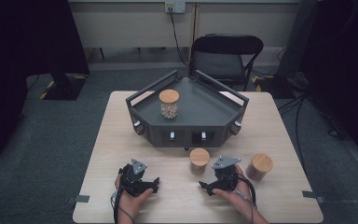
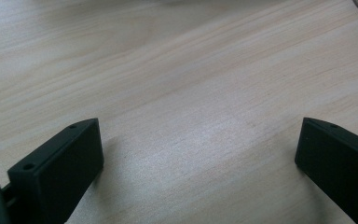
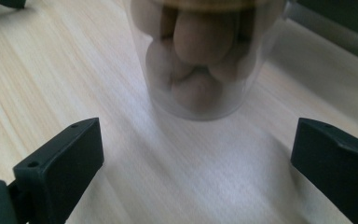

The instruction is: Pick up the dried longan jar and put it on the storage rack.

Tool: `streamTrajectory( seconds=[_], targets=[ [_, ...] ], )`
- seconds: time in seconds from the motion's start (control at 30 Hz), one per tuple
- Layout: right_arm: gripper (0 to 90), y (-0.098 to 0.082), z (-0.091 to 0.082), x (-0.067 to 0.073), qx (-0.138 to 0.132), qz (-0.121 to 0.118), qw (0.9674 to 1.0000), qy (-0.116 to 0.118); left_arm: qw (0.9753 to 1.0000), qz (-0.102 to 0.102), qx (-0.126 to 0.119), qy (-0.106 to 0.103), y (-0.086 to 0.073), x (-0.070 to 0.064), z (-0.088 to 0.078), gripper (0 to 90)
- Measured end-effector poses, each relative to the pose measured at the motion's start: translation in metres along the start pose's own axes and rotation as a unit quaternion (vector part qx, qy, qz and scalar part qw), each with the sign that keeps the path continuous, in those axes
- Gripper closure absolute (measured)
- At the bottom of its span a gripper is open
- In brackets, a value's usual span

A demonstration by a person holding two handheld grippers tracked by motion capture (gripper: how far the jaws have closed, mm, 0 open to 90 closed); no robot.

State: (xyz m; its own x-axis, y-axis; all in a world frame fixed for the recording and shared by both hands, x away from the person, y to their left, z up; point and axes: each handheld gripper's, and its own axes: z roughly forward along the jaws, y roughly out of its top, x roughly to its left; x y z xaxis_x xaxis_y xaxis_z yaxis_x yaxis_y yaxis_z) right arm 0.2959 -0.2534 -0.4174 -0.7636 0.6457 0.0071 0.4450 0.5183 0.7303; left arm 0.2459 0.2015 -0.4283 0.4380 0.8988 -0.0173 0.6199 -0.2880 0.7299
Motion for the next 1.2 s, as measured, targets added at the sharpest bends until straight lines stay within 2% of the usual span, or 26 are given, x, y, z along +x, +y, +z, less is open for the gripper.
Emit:
streamTrajectory(
  seconds=[0.4,0.5,0.6,0.83,0.93,1.2],
  targets=[
    [7.2,0.012,0.005,0.001,-0.023,0.002,0.9997,-0.001,1.0,0.0,0.0,-0.001,0.0,0.0,0.0,0.1],
    [14.0,0.014,0.007,-0.001,-0.033,0.01,0.9994,0.006,1.0,0.0,0.0,-0.001,0.0,0.0,0.0,0.1],
    [15.6,0.015,0.01,0.001,-0.032,0.005,0.9995,0.002,1.0,0.0,0.0,-0.001,0.0,0.0,0.0,0.0],
    [22.8,0.013,0.017,0.001,-0.042,0.006,0.9991,-0.003,1.0,0.002,0.0,-0.003,0.0,0.001,-0.001,0.1],
    [24.2,0.012,0.018,-0.002,-0.047,0.009,0.9988,0.001,1.0,0.002,0.0,-0.003,0.0,0.001,-0.001,0.1],
    [24.9,0.009,0.019,-0.001,-0.055,-0.003,0.9985,-0.001,1.0,0.004,0.001,-0.003,0.0,0.001,-0.001,0.1]
  ],
)
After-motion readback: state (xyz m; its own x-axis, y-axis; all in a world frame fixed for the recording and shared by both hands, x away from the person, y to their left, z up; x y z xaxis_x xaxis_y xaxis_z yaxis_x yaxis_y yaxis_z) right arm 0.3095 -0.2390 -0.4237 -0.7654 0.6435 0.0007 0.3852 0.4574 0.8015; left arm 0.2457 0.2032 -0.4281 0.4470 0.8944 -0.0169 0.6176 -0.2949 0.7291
